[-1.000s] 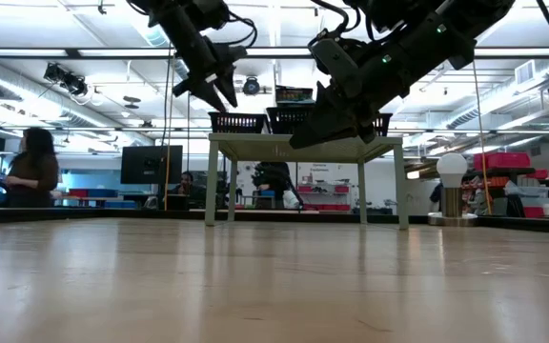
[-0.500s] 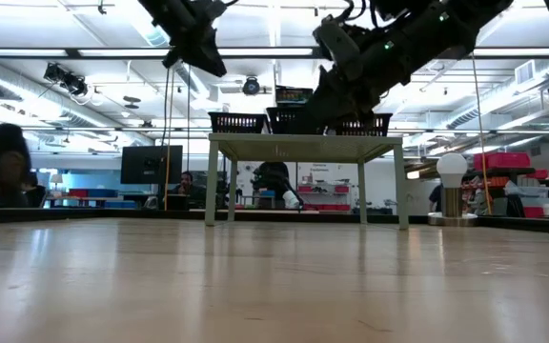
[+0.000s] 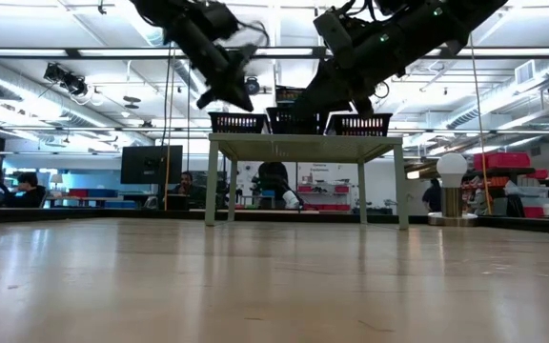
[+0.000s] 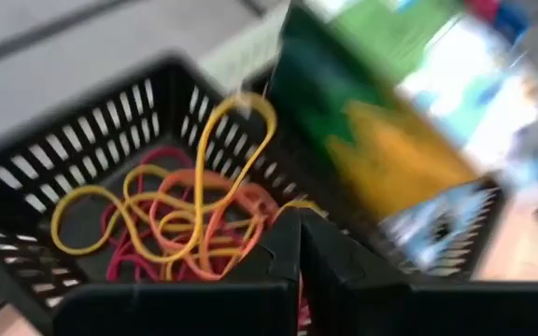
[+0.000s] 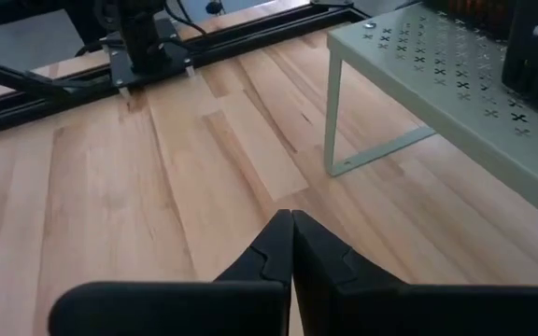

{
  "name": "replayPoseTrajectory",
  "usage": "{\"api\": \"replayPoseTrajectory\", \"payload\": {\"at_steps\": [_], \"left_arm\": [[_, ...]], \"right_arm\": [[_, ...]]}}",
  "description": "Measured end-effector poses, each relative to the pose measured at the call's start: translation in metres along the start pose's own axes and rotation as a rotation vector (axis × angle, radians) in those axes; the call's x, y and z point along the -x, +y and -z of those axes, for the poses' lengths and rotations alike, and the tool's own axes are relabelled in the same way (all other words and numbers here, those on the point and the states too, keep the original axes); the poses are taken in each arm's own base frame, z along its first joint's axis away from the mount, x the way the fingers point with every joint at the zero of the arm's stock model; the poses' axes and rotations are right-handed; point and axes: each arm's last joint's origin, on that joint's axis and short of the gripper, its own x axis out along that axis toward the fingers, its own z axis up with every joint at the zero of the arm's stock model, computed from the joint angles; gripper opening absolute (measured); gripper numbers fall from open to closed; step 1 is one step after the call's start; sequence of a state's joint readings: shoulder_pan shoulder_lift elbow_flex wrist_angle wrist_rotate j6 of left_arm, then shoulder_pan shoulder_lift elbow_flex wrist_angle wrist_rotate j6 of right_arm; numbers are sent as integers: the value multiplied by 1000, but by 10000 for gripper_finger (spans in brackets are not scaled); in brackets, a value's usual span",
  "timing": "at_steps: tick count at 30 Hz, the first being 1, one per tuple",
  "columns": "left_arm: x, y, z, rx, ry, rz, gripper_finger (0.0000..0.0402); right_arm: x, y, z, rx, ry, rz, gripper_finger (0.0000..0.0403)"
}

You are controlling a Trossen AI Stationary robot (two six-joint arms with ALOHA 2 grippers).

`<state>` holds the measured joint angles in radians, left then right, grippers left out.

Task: Pick & Place Office Desk Supplies
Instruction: Put the yellow rubber band into the left black bin on the shelf

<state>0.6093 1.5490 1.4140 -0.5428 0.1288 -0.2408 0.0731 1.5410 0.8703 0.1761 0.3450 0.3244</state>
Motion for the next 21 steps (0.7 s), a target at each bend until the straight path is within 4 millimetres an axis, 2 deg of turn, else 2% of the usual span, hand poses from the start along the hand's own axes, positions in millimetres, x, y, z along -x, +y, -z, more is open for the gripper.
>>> {"api": "replayPoseTrajectory", "payload": {"at_steps": [4,9,21], "left_arm": [[-20,3,-3,-49,123,-38,7],[-35,6,-7,-66,154,-125,8],[-36,13,-4,-84,154,-340,9]], "right_arm": [[0,1,0,-10,0,-1,7],[0,0,0,-9,2,-1,7],[0,0,1,-6,7,1,7]]}}
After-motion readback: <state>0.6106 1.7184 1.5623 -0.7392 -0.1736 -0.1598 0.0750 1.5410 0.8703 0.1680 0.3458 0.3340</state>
